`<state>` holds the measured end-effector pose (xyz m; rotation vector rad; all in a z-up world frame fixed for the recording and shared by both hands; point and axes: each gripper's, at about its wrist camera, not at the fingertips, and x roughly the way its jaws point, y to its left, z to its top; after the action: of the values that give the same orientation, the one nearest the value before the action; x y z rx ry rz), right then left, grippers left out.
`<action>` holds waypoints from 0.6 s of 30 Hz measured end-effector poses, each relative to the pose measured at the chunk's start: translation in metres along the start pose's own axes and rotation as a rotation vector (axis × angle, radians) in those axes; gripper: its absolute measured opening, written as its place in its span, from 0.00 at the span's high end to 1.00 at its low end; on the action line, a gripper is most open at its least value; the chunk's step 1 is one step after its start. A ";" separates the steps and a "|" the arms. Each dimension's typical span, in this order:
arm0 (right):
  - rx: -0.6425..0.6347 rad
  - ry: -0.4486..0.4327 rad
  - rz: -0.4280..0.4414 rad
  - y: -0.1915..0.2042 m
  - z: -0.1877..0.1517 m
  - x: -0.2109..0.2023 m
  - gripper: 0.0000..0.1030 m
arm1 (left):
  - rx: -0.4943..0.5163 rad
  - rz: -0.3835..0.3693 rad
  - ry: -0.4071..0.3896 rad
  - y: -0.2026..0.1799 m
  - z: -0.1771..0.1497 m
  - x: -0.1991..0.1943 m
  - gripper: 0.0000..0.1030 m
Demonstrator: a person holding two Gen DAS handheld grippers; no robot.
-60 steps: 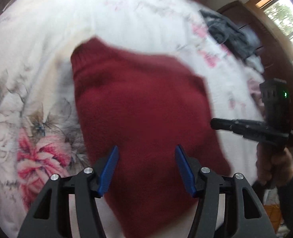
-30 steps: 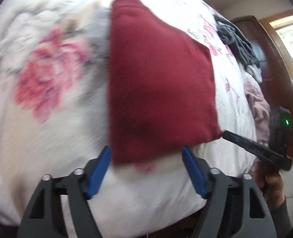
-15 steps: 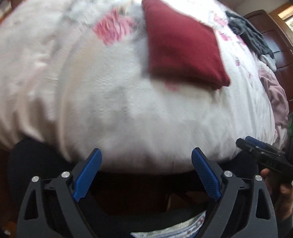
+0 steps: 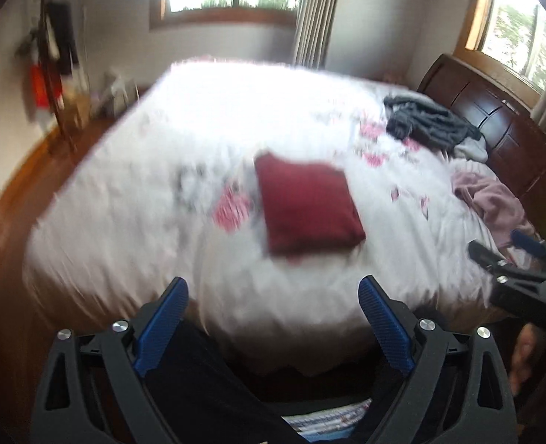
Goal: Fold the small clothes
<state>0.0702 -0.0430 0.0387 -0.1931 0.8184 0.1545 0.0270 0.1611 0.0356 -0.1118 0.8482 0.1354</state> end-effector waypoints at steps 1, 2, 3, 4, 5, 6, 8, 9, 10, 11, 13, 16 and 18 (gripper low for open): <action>0.000 -0.023 -0.003 -0.001 0.006 -0.014 0.03 | 0.022 0.000 -0.013 -0.004 0.004 -0.009 0.09; 0.001 -0.047 -0.006 -0.003 0.011 -0.027 0.03 | 0.039 -0.001 -0.027 -0.010 0.007 -0.017 0.09; 0.004 -0.067 -0.010 -0.005 0.015 -0.038 0.03 | 0.045 0.002 -0.032 -0.013 0.009 -0.022 0.09; 0.005 -0.079 -0.017 -0.006 0.018 -0.046 0.03 | 0.049 -0.004 -0.033 -0.017 0.011 -0.028 0.09; 0.003 -0.087 -0.022 -0.006 0.018 -0.054 0.03 | 0.048 -0.016 -0.031 -0.020 0.013 -0.032 0.09; -0.004 -0.094 -0.020 -0.007 0.021 -0.060 0.03 | 0.046 -0.021 -0.027 -0.022 0.014 -0.033 0.09; -0.010 -0.102 -0.015 -0.007 0.023 -0.070 0.03 | 0.044 -0.026 -0.018 -0.026 0.012 -0.036 0.09; -0.011 -0.099 -0.002 -0.007 0.023 -0.071 0.03 | 0.041 -0.030 -0.010 -0.027 0.011 -0.036 0.09; -0.011 -0.096 0.011 -0.005 0.023 -0.073 0.03 | 0.039 -0.030 -0.002 -0.028 0.010 -0.036 0.09; -0.010 -0.091 0.025 -0.005 0.023 -0.074 0.03 | 0.035 -0.029 0.007 -0.030 0.009 -0.036 0.09; -0.009 -0.080 0.039 -0.004 0.022 -0.073 0.03 | 0.027 -0.032 0.024 -0.030 0.007 -0.033 0.09; -0.018 -0.063 0.043 0.001 0.022 -0.068 0.03 | 0.013 -0.027 0.036 -0.030 0.004 -0.029 0.09; -0.028 -0.052 0.047 0.005 0.023 -0.063 0.03 | 0.002 -0.025 0.042 -0.027 0.004 -0.027 0.09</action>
<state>0.0428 -0.0373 0.0997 -0.1960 0.7693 0.2145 0.0172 0.1327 0.0601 -0.1234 0.8883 0.1092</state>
